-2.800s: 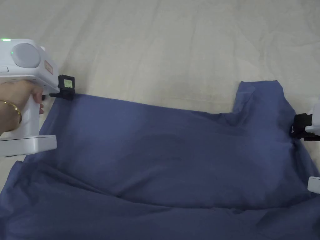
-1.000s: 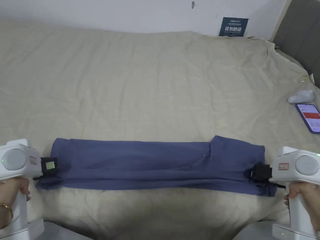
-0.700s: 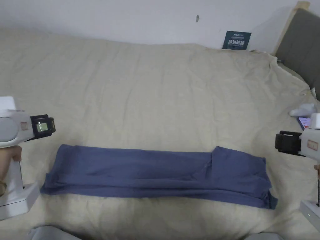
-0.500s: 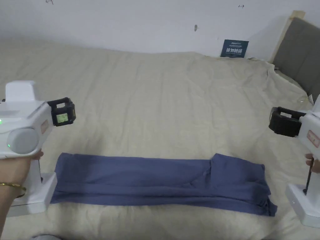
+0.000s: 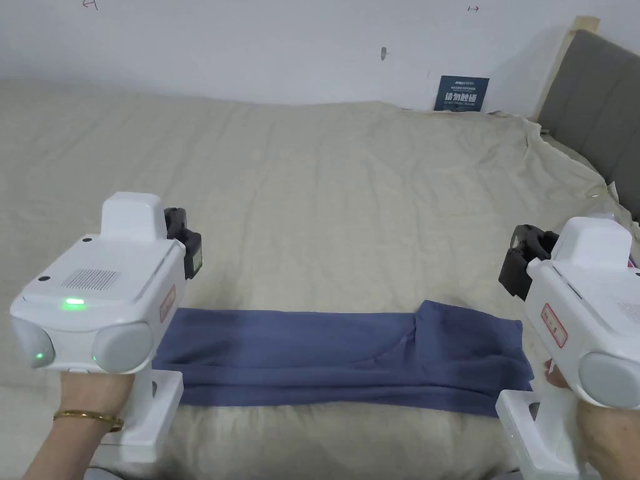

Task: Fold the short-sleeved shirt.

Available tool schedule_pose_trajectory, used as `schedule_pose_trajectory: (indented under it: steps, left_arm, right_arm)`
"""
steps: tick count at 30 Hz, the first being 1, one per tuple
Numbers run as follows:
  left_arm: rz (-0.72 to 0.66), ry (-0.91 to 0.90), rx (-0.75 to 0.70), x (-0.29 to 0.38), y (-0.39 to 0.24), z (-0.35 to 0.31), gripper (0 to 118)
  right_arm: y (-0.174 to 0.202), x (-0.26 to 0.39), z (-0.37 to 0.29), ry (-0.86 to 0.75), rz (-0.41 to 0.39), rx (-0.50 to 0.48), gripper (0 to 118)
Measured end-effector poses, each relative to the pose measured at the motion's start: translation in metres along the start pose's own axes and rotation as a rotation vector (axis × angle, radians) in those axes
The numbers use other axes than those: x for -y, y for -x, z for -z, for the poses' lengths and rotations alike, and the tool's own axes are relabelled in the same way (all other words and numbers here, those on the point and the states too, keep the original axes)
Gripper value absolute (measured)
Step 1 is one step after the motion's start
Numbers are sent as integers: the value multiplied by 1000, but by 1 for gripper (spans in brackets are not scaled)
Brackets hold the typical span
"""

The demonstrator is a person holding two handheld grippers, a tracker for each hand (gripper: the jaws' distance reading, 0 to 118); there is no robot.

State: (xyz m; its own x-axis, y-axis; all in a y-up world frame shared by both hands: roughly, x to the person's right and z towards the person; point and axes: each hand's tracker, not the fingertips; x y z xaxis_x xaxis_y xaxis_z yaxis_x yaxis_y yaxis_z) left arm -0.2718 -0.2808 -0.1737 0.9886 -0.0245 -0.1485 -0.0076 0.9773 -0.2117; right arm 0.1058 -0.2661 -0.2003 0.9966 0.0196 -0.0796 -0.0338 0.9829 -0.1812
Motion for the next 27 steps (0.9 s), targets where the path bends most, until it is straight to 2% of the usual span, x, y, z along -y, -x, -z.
schedule_pose_trajectory:
  steps: [1,14,19,20,21,23,24,25,27]
  left_arm:
    - [2,3,-6,3,-2,0,0]
    - [-65,34,-9,14,3,-1,0]
    - [-201,120,58,9,38,11,0]
    - [-244,162,80,7,51,18,5]
    - [-281,206,109,4,64,24,24]
    - [-348,268,136,0,87,34,83]
    - [-376,296,150,1,99,41,108]
    - [-402,331,157,3,110,49,115]
    - [-449,370,213,9,139,64,118]
  right_arm:
    - [-4,2,5,0,-10,-6,0]
    - [7,9,11,21,-22,-27,0]
    - [18,12,15,59,-16,-46,0]
    - [18,13,17,66,-17,-47,0]
    - [17,14,20,72,-17,-47,0]
    - [18,15,26,84,-16,-45,0]
    - [18,16,29,89,-16,-46,0]
    - [22,15,29,95,-18,-44,0]
    - [25,17,36,112,-25,-38,0]
